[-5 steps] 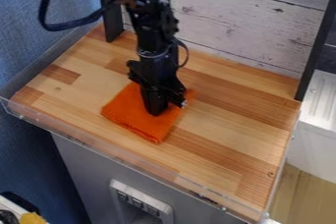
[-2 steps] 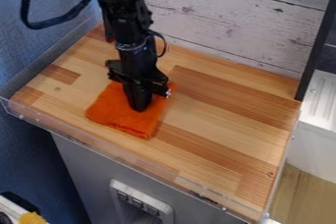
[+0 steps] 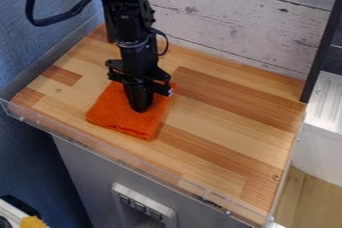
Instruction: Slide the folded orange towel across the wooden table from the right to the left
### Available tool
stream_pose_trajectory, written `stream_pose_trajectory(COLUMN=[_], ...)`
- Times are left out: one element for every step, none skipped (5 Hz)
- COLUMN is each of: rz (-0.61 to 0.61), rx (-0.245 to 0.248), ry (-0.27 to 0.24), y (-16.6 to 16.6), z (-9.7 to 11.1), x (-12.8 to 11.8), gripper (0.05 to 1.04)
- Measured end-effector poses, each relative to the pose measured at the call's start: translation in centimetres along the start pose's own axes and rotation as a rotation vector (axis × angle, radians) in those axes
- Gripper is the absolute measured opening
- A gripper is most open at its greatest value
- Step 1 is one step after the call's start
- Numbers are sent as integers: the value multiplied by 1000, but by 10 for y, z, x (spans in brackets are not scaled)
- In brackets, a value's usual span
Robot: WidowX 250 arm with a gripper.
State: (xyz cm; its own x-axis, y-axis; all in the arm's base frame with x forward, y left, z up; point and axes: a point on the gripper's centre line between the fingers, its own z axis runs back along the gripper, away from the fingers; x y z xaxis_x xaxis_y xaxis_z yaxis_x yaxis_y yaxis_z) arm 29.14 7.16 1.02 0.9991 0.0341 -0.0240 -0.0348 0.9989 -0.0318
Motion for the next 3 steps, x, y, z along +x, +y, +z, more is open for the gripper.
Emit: stream_pose_trajectory(rz=[8, 2, -6], rx=[11, 22, 34], ry=[6, 8, 0], y=[2, 4, 6], z=[2, 3, 6], x=[1, 2, 5], gripper=[59, 59, 59])
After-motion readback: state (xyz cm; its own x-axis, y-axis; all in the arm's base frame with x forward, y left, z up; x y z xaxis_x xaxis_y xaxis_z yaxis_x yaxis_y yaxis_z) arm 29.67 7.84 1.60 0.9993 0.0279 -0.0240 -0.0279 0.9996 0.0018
